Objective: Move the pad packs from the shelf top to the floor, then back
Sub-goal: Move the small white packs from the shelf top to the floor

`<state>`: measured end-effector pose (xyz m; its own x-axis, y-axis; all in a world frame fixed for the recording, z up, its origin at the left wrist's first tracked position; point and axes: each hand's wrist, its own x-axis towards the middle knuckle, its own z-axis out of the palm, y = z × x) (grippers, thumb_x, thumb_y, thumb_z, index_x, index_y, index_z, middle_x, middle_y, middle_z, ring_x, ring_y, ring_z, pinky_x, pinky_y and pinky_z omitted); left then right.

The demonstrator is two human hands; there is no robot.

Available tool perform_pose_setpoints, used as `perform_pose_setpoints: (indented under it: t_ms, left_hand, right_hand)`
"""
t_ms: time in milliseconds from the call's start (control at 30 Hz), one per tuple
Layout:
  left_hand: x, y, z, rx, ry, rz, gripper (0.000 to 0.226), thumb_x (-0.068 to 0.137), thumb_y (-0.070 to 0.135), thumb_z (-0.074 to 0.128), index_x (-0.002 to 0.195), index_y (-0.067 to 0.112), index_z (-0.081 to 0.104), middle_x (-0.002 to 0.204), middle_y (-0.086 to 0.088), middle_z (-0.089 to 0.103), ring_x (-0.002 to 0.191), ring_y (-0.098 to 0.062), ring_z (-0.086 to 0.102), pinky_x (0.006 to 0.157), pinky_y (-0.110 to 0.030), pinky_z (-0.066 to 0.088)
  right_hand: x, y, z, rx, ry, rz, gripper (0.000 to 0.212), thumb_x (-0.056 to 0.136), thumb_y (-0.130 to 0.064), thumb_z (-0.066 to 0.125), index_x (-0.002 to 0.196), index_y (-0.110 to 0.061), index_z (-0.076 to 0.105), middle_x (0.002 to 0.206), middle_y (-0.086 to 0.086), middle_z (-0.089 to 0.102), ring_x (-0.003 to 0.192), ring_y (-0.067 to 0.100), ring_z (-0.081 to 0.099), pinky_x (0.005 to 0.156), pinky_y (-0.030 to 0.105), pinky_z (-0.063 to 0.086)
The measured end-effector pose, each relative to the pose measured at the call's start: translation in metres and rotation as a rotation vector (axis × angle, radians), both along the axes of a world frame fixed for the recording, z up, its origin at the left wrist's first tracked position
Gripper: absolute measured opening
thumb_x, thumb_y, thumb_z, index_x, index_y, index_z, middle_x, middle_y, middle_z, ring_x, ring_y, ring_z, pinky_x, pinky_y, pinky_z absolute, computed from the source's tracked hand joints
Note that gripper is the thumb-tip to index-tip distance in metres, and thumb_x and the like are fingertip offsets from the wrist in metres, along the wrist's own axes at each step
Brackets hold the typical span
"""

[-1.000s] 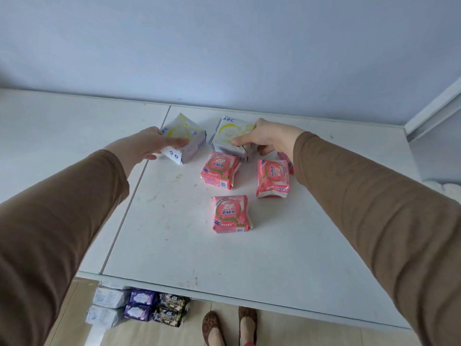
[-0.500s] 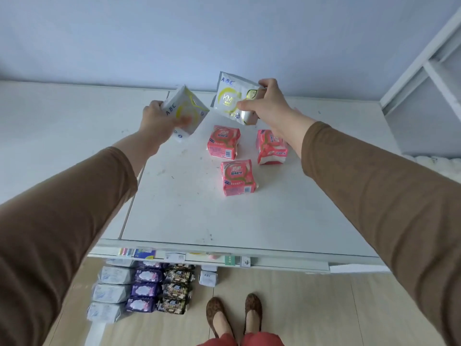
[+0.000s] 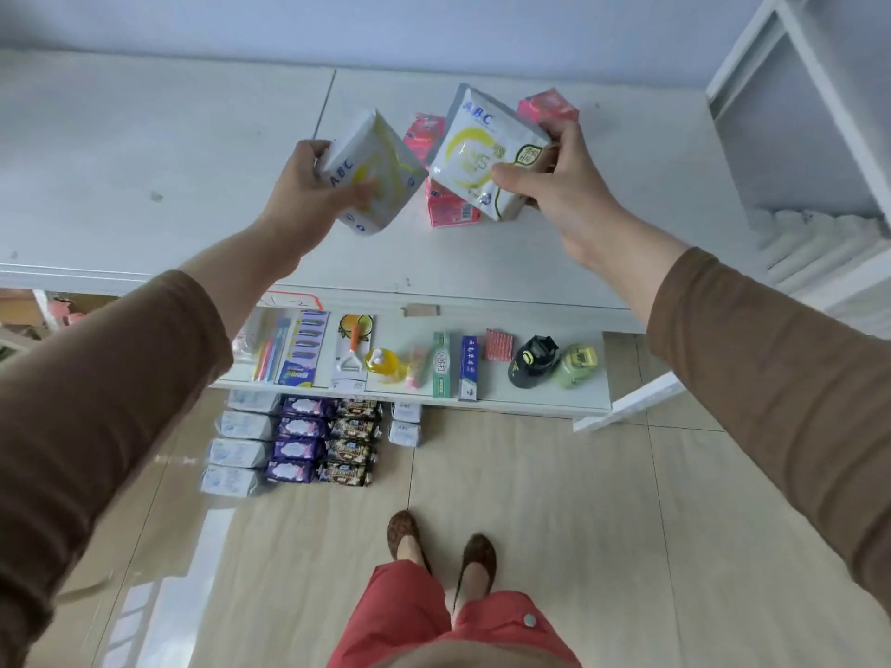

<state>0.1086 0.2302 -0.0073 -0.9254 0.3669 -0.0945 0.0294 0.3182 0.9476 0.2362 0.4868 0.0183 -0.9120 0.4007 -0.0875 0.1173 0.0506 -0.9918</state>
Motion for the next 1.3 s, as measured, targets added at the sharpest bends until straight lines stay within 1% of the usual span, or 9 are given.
perform_pose_setpoints:
  t_ms: [200,333,467,567,733,867,967,1133,1300]
  left_hand:
    - [0.066,-0.057,0.001,-0.103,0.086,-0.094,0.063,0.068,0.039,0.079,0.123,0.029,0.049,0.121,-0.004,0.061,0.101,-0.014,0.063,0.083,-0.033,0.056]
    - [0.101,-0.100,-0.012,-0.162,0.115,-0.161,0.066,0.072,0.030,0.084,0.129,0.028,0.050,0.113,0.006,0.060,0.083,0.005,0.061,0.067,-0.012,0.049]
    - [0.134,-0.138,-0.043,-0.232,0.074,-0.270,0.071,0.069,0.031,0.087,0.130,0.027,0.051,0.115,0.006,0.058,0.100,-0.010,0.060,0.085,-0.026,0.051]
    - [0.159,-0.163,-0.080,-0.341,0.049,-0.397,0.068,0.068,0.043,0.086,0.125,0.034,0.050,0.113,0.008,0.059,0.097,-0.016,0.061,0.083,-0.032,0.051]
    - [0.191,-0.182,-0.164,-0.498,-0.008,-0.501,0.077,0.060,0.057,0.079,0.127,0.039,0.047,0.119,0.004,0.053,0.104,-0.020,0.055,0.092,-0.043,0.050]
    - [0.211,-0.192,-0.249,-0.608,-0.061,-0.515,0.078,0.065,0.045,0.084,0.133,0.034,0.047,0.121,0.006,0.053,0.108,-0.018,0.052,0.089,-0.035,0.046]
    - [0.221,-0.192,-0.315,-0.680,-0.101,-0.546,0.077,0.068,0.043,0.084,0.133,0.030,0.045,0.119,0.007,0.053,0.106,-0.019,0.052,0.088,-0.039,0.047]
    - [0.215,-0.176,-0.427,-0.779,-0.093,-0.571,0.075,0.070,0.040,0.084,0.131,0.018,0.047,0.118,-0.001,0.054,0.107,-0.025,0.051,0.091,-0.042,0.045]
    - [0.198,-0.155,-0.549,-0.842,-0.014,-0.622,0.070,0.072,0.033,0.083,0.128,0.013,0.048,0.122,-0.009,0.052,0.111,-0.028,0.047,0.091,-0.039,0.041]
  right_hand:
    - [0.079,-0.040,-0.013,-0.011,-0.016,0.001,0.066,0.079,-0.009,0.081,0.129,-0.021,0.041,0.116,0.004,0.058,0.111,0.018,0.061,0.102,0.049,0.051]
    - [0.132,-0.078,-0.029,-0.040,-0.080,-0.041,0.093,0.065,-0.022,0.085,0.144,-0.020,0.035,0.121,-0.002,0.056,0.112,0.003,0.059,0.094,0.025,0.051]
    - [0.188,-0.114,-0.061,-0.080,-0.130,-0.065,0.075,0.064,-0.014,0.087,0.128,-0.021,0.048,0.119,0.005,0.062,0.094,0.004,0.064,0.079,0.027,0.056]
    - [0.224,-0.140,-0.095,-0.102,-0.195,-0.088,0.067,0.071,-0.003,0.085,0.124,-0.020,0.048,0.116,0.004,0.061,0.093,0.000,0.064,0.065,0.018,0.055]
    - [0.267,-0.169,-0.165,-0.119,-0.345,-0.094,0.064,0.074,0.001,0.083,0.121,-0.020,0.046,0.111,-0.002,0.059,0.088,-0.001,0.065,0.064,0.016,0.054]
    - [0.289,-0.184,-0.236,-0.087,-0.467,-0.070,0.072,0.070,-0.007,0.088,0.125,-0.020,0.044,0.117,-0.003,0.058,0.098,0.007,0.059,0.069,0.014,0.052]
    - [0.301,-0.195,-0.298,-0.044,-0.550,-0.051,0.077,0.065,-0.013,0.087,0.126,-0.021,0.041,0.112,-0.002,0.055,0.089,0.006,0.056,0.066,0.012,0.050]
    - [0.308,-0.219,-0.414,0.082,-0.684,0.015,0.069,0.067,-0.014,0.082,0.122,-0.027,0.041,0.107,0.000,0.061,0.092,0.021,0.062,0.081,0.038,0.052]
    - [0.287,-0.240,-0.529,0.123,-0.693,0.067,0.064,0.066,-0.014,0.078,0.114,-0.029,0.038,0.101,-0.011,0.054,0.084,0.005,0.057,0.061,0.015,0.045]
